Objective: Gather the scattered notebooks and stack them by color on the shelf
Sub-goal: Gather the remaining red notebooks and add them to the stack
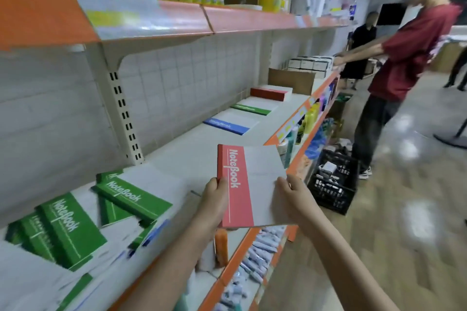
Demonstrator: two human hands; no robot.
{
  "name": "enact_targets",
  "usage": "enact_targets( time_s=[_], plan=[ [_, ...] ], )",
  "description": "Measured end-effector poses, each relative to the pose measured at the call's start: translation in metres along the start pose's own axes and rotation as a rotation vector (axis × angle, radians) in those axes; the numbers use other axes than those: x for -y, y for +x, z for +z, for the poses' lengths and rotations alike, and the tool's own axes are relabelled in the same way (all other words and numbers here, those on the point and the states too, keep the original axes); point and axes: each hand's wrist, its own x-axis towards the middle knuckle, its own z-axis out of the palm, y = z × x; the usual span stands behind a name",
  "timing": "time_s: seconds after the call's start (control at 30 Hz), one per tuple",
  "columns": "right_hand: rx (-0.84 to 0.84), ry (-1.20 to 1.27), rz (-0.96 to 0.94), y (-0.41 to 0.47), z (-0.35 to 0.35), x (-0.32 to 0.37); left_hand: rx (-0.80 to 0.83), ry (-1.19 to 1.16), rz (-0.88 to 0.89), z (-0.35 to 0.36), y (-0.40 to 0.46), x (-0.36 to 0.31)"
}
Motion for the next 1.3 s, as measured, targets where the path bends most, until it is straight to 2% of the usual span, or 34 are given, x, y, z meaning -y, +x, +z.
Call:
enact_targets(
  time_s=[0.33, 0.6, 1.0, 1.3],
  plan=[
    [-0.121, -0.121, 0.033, 0.068, -0.086, -0.054, 0.149, 0.002, -0.016, 0.119, 0.053, -0.001],
    [-0.192, -0.123, 0.069, 0.138, -0.136, -0.077, 0.247, -0.015, -0.030, 0.196, 0.115, -0.022],
    [-0.156, -0.155, 0.069, 0.339, -0.193, -0.072, 0.216, -0.031, -0.005, 0.306, 0.281, -0.091],
    [-0.120, -0.140, 0.058, 0.469, -0.211, -0.064, 0.182, -0.034, -0.020, 0.351, 0.389, -0.129]
  ],
)
